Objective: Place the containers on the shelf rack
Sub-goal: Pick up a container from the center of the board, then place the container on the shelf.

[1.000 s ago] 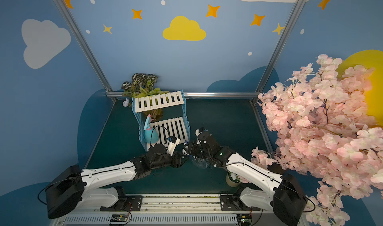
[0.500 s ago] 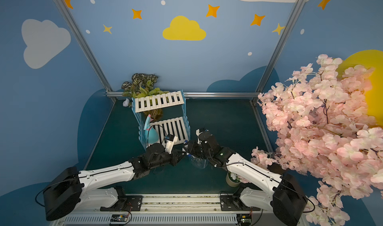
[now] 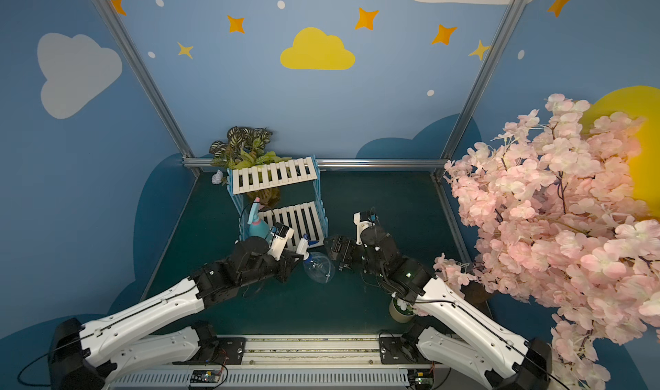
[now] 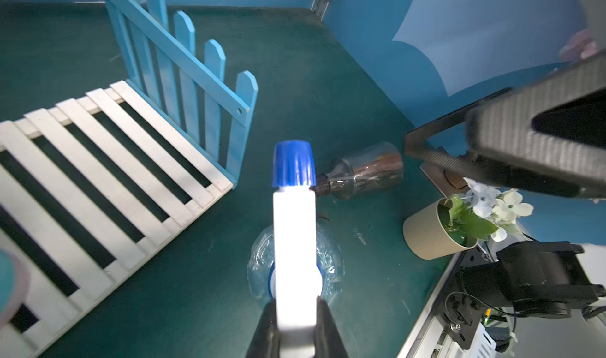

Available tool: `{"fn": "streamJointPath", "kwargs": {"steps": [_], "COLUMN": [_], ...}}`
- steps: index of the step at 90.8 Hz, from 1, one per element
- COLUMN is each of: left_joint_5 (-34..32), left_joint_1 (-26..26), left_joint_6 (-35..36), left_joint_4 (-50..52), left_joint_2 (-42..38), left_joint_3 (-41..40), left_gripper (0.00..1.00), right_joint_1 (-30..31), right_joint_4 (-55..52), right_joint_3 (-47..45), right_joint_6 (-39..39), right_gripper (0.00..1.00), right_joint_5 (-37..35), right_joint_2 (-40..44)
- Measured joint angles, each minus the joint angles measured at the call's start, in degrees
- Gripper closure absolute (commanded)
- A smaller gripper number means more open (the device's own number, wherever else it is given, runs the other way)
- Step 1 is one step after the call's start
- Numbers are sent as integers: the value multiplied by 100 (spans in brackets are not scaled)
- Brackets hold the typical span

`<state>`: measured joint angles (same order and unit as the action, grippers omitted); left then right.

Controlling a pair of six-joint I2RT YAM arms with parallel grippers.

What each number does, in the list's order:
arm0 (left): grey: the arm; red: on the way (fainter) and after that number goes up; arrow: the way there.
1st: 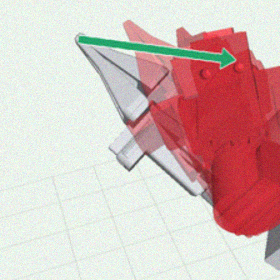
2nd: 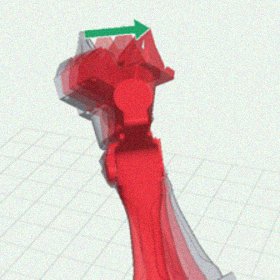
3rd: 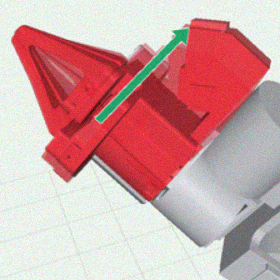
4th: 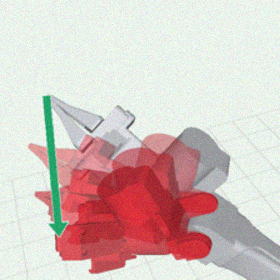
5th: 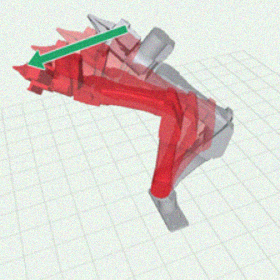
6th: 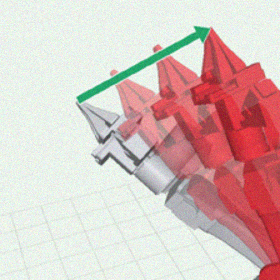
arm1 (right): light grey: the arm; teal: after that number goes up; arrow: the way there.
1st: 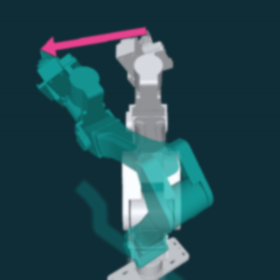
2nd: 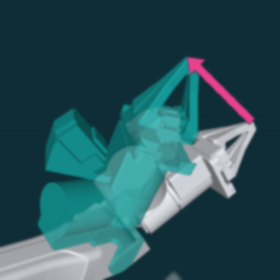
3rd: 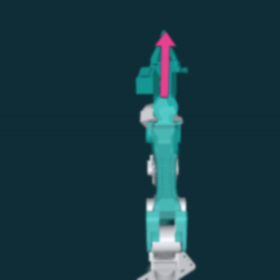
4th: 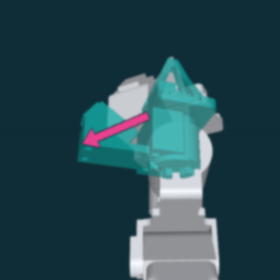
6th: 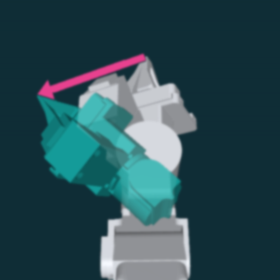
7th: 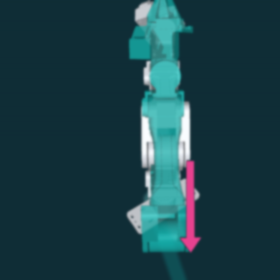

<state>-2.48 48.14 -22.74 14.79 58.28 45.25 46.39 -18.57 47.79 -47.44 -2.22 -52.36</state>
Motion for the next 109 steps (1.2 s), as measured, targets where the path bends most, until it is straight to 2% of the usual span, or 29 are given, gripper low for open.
{"fn": "streamJointPath", "kwargs": {"steps": [12,27,46,73,109], "left_joint_5": [-81,-411,-761,-782,-846], "left_joint_1": [-442,-643,-1110,-1777,-1989], "left_joint_6": [280,636,977,1237,1744], "left_joint_4": [791,1200,1182,885,752], "left_joint_2": [208,789,1510,2227,3134], "left_joint_3": [702,1390,1775,2221,2883], "left_gripper": [97,97,97,97,97], "right_joint_1": [-221,-297,-317,-319,-319], "right_joint_4": [-221,-358,-354,-352,-350], "right_joint_3": [133,146,81,-46,-98], "right_joint_6": [317,485,483,459,372], "right_gripper": [4,4,4,4,4], "right_joint_5": [-192,-297,-291,-286,-249], "right_joint_2": [68,42,26,13,-140]}}
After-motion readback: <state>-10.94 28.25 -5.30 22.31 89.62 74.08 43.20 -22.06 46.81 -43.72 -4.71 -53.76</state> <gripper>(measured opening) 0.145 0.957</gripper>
